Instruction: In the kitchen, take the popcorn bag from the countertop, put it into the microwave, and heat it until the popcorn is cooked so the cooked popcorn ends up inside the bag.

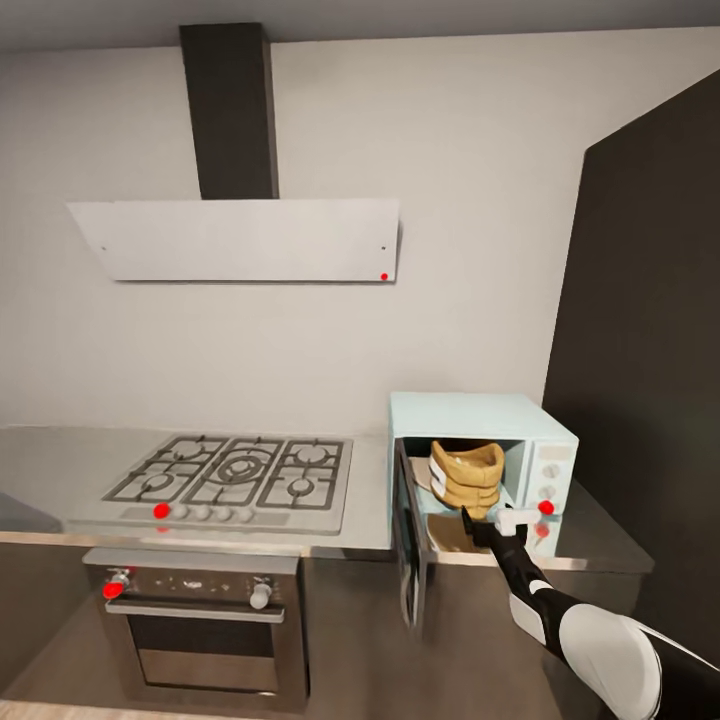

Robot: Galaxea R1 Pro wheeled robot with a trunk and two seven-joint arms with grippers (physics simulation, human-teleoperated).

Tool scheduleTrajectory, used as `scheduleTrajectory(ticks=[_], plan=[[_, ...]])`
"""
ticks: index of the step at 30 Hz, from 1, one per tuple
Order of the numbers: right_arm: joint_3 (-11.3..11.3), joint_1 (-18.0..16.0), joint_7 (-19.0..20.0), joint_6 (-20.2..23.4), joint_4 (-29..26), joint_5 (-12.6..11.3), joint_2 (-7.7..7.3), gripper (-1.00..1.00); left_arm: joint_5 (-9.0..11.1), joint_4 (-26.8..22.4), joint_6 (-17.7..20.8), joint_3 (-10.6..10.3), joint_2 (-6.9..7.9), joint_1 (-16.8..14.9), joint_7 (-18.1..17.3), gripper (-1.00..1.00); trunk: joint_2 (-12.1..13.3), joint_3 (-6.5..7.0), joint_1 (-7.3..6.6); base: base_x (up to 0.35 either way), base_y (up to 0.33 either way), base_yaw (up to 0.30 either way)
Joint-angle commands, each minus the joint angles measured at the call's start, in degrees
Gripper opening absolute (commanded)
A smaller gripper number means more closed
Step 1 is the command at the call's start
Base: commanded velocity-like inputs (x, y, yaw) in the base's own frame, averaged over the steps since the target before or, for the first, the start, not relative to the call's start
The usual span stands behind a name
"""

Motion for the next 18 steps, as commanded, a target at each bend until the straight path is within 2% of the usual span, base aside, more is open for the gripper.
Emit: scheduleTrajectory(ticks=[1, 6, 10, 14, 18], plan=[[-0.48, -0.06, 0.29, -0.27, 0.21, 0.1, -0.05, 1.0, 0.01, -0.1, 0.02, 0.2, -0.01, 0.04, 0.02, 1.0, -0.03, -0.01, 0.03, 0.053, 0.0, 0.0], [-0.48, -0.03, 0.29, -0.35, 0.21, 0.07, -0.05, 1.0, 0.01, -0.1, 0.03, 0.2, 0.0, 0.04, 0.02, 1.0, -0.03, -0.01, 0.03, 0.014, 0.0, 0.0], [-0.55, 1.32, 0.29, -3.17, 0.21, 0.04, -0.05, 1.0, 0.01, -0.1, 0.0, 0.2, 0.0, 0.04, 0.02, 1.0, -0.03, -0.01, 0.03, 0.001, 0.0, 0.0], [-0.54, 2.12, 0.29, -3.96, 0.21, 0.05, -0.05, 1.0, 0.01, -0.1, 0.05, 0.22, 0.0, 0.04, 0.02, 1.0, -0.03, -0.01, 0.03, 0.01, 0.0, 0.0], [-0.52, 2.21, 0.29, -4.04, 0.21, 0.02, -0.05, 1.0, 0.01, -0.1, 0.08, 0.27, 0.0, 0.04, 0.02, 1.0, -0.03, -0.01, 0.03, 0.232, 0.0, 0.0]])
